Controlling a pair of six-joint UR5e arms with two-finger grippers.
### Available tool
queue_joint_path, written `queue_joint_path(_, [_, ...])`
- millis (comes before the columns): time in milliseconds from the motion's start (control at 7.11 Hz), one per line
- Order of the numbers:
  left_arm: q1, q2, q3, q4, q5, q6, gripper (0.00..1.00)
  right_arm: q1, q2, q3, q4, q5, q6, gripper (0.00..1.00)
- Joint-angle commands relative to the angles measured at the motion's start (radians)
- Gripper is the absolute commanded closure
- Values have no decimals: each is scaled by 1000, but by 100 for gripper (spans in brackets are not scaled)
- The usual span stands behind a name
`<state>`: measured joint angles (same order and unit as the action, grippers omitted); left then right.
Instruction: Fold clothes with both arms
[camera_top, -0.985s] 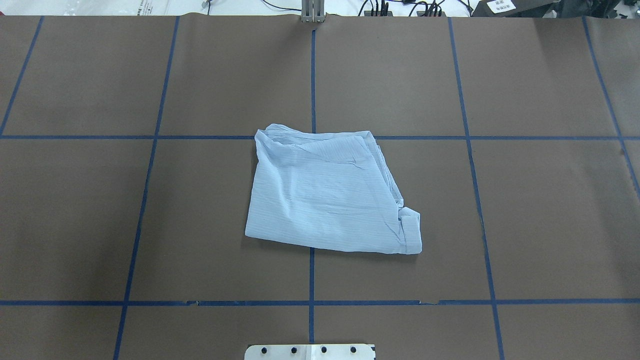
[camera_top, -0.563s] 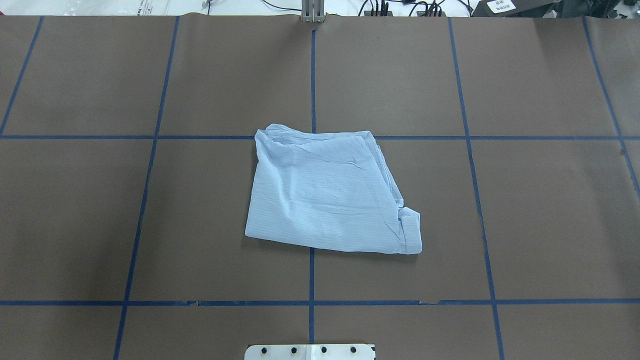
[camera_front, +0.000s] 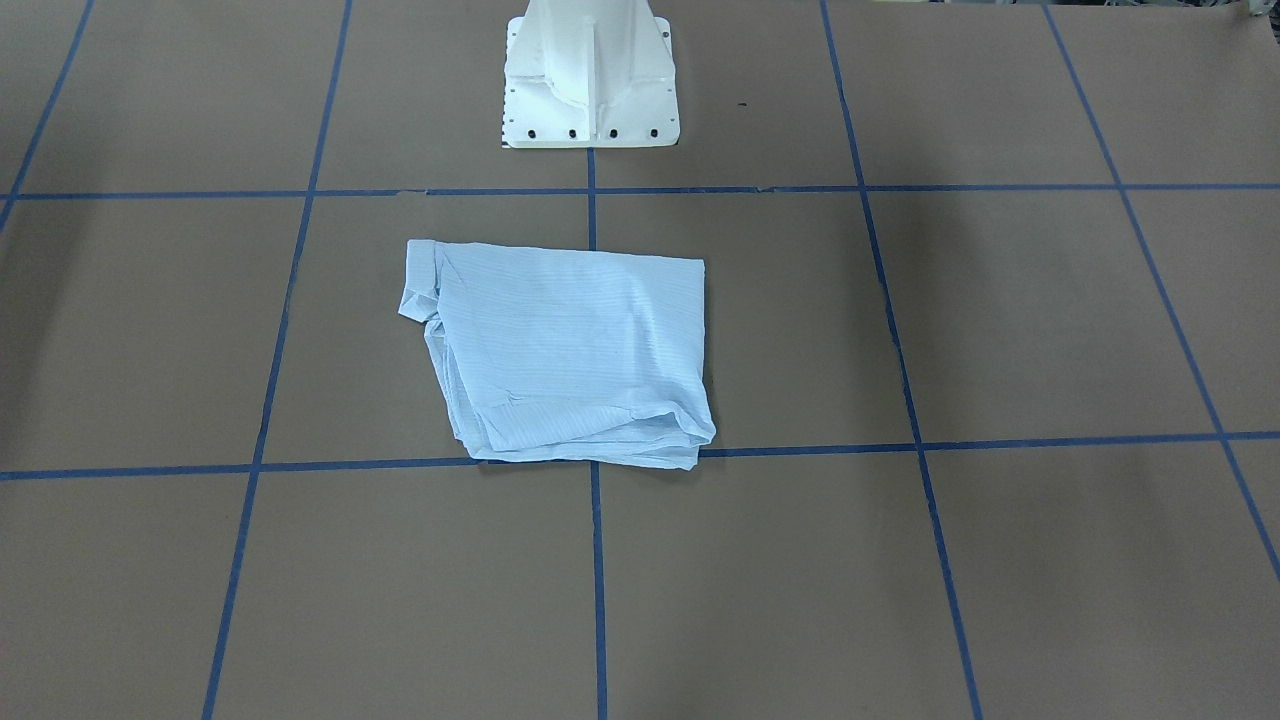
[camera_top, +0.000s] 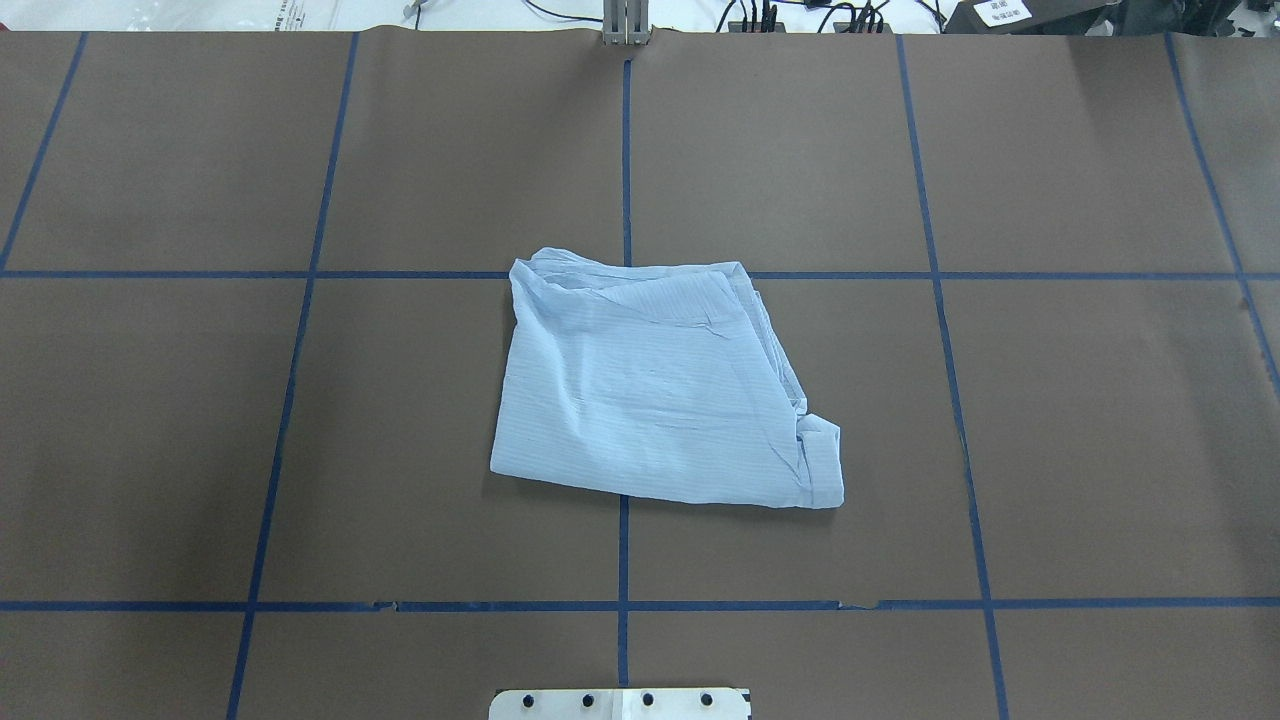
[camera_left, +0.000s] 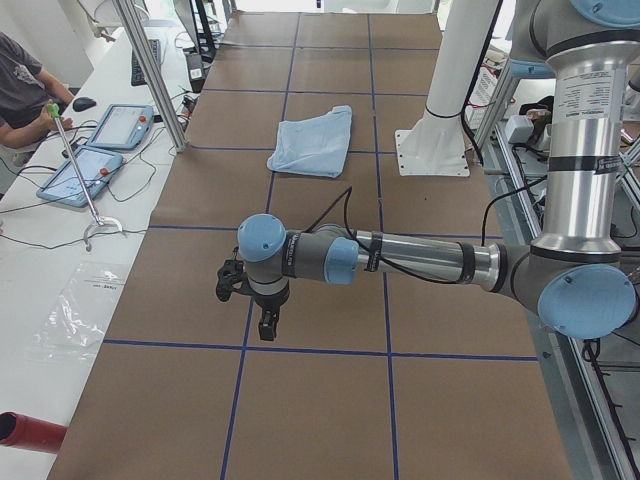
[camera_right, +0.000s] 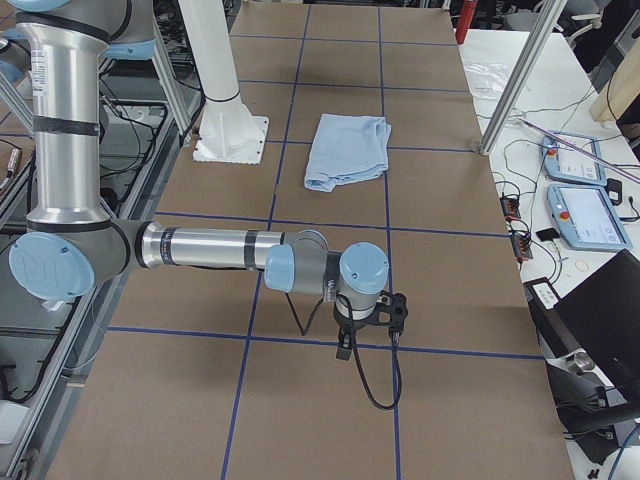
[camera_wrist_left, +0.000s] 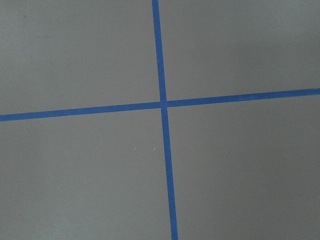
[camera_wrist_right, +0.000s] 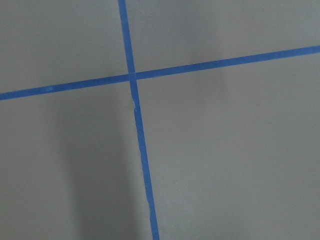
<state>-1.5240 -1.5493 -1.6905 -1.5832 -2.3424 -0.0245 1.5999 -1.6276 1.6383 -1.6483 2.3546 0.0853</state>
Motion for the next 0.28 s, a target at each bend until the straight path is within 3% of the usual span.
queue_joint_path(0, [1, 0, 0, -1, 0, 0, 0, 0, 0, 0, 1, 0, -1, 0])
queue_joint_path(141, [1, 0, 2, -3, 0, 0, 0, 0, 0, 0, 1, 0, -1, 0])
